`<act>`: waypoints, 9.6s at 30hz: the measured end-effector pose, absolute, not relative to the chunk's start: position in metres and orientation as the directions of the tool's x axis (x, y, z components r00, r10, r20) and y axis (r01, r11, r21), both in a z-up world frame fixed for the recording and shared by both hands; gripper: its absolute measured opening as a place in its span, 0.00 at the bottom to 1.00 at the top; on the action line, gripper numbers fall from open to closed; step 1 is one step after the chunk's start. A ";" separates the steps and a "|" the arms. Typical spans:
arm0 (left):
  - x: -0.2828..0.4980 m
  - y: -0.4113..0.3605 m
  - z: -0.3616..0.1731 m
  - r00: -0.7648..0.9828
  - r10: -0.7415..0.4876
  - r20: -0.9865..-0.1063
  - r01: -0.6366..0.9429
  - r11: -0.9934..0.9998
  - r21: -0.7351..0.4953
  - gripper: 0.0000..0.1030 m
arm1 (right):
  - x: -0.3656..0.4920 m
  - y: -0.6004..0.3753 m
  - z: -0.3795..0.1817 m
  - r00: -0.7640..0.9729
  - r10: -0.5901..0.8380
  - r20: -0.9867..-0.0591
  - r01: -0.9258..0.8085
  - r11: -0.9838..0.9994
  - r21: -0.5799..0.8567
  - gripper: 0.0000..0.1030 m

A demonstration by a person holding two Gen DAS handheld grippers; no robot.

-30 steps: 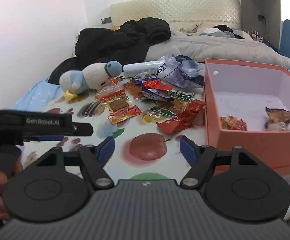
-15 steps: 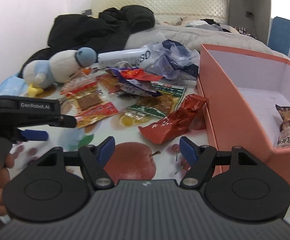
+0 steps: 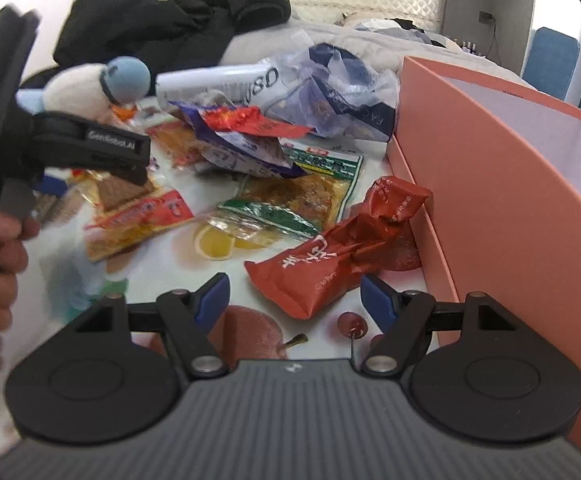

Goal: Organize snacks
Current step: 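Grasp the dark red wrapper with the right gripper while the left grasps a brown jerky pack, then lift the dark red wrapper with the right gripper toward the pink box, then open the right gripper to drop the dark red wrapper into the pink box, then move both tools back over the snack pile, then grasp the blue-and-white bag with the left gripper while the right grasps a red wrapper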

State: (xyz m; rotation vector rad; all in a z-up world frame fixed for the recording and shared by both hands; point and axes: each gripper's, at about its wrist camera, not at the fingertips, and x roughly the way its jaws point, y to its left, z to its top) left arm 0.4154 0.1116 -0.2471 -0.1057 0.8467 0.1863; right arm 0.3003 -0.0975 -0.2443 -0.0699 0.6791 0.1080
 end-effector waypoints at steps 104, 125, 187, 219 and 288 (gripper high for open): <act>0.133 0.112 -0.157 0.800 -0.174 -0.575 -0.106 0.901 -0.420 0.00 | 0.183 -0.147 -0.200 0.665 0.260 -0.700 -0.264 0.959 0.106 0.48; 0.145 0.037 -0.069 0.809 -0.201 -0.552 -0.009 0.935 -0.353 0.00 | 0.168 -0.192 -0.114 0.740 0.306 -0.599 -0.242 0.952 0.187 0.48; 0.326 -0.165 -0.091 0.639 -0.354 -0.683 0.254 0.935 -0.247 0.61 | 0.263 -0.354 -0.138 0.798 0.160 -0.581 -0.041 0.976 0.213 0.48; 0.142 -0.059 -0.107 0.725 -0.219 -0.653 0.125 0.974 -0.188 0.61 | 0.140 -0.273 -0.123 0.839 0.252 -0.482 -0.179 0.965 0.194 0.48; 0.384 0.123 -0.248 0.727 -0.523 -0.445 -0.133 0.529 -0.838 0.61 | 0.377 -0.137 -0.188 0.794 0.307 -0.524 -0.123 0.926 0.357 0.61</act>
